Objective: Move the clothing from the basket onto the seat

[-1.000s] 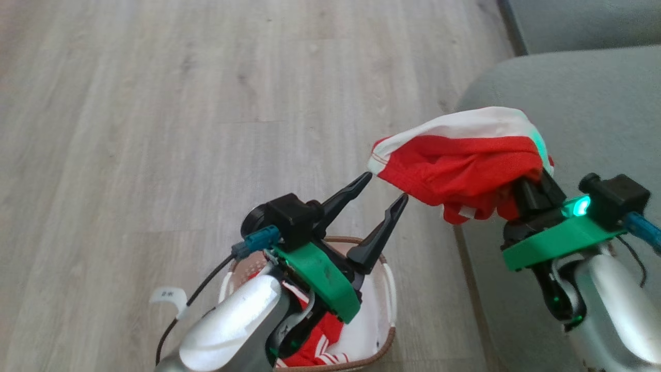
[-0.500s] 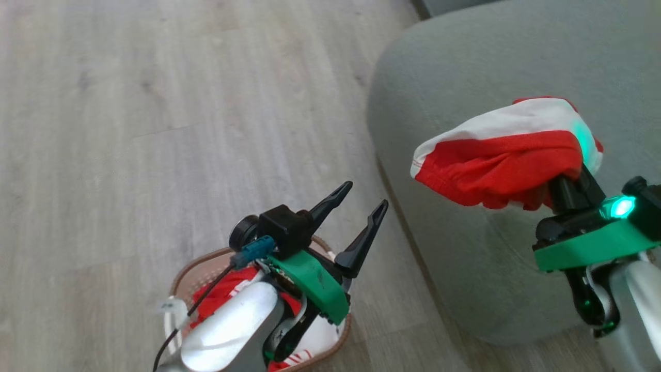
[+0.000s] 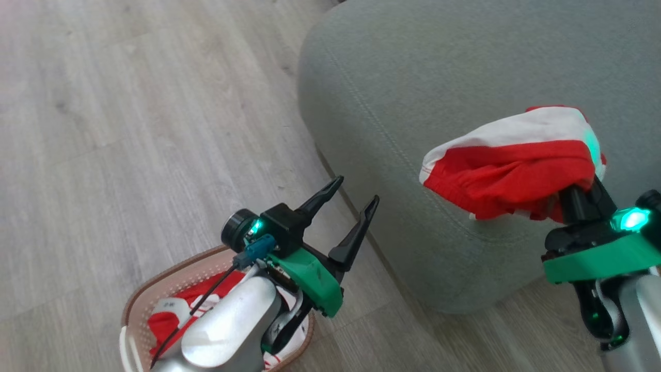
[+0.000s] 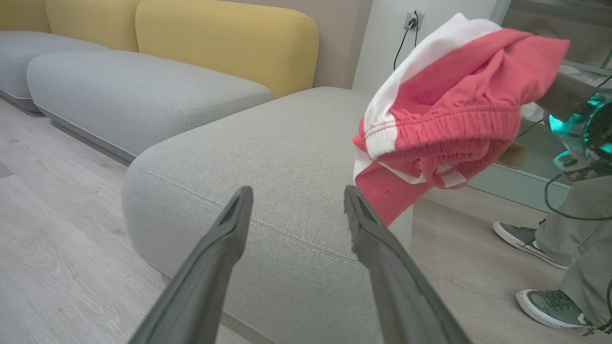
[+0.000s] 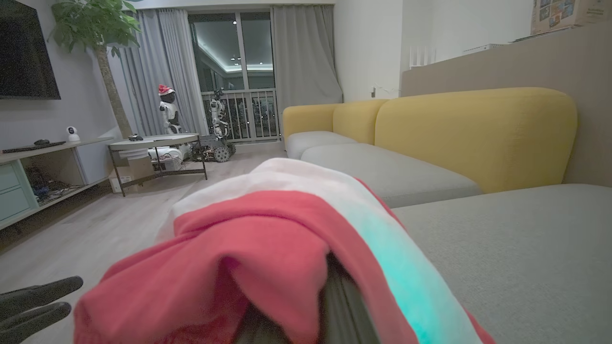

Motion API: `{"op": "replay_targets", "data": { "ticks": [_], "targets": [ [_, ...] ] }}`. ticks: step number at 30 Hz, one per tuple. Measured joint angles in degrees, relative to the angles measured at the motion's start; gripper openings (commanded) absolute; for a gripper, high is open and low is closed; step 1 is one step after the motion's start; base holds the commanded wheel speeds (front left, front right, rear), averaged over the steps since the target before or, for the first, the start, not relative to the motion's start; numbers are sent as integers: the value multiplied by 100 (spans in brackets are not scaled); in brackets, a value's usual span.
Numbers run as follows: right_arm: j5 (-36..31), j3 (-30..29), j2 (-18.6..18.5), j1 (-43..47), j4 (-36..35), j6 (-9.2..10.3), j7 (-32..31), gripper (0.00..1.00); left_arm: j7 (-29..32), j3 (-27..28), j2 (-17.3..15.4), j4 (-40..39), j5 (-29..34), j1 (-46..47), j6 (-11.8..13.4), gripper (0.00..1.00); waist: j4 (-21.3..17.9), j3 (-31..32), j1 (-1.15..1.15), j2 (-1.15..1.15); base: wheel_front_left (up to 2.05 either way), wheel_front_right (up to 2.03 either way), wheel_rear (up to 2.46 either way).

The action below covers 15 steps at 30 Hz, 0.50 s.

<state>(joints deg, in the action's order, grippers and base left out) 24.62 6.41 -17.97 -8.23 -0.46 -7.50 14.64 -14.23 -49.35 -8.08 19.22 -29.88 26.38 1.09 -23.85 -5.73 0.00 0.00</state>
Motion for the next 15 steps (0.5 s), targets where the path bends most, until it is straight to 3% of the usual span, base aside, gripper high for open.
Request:
{"op": "replay_targets", "data": {
  "ticks": [11,15],
  "targets": [
    [69,-31,21,21,-45,0,-1,0,-5,141,94,123,167,52,-60,100,-303,-163,0,0,0,0,0],
    [179,-26,-77,-478,179,0,-1,0,-5,157,109,144,220,78,-65,100,-302,-309,0,0,0,0,0]
  ]
}}
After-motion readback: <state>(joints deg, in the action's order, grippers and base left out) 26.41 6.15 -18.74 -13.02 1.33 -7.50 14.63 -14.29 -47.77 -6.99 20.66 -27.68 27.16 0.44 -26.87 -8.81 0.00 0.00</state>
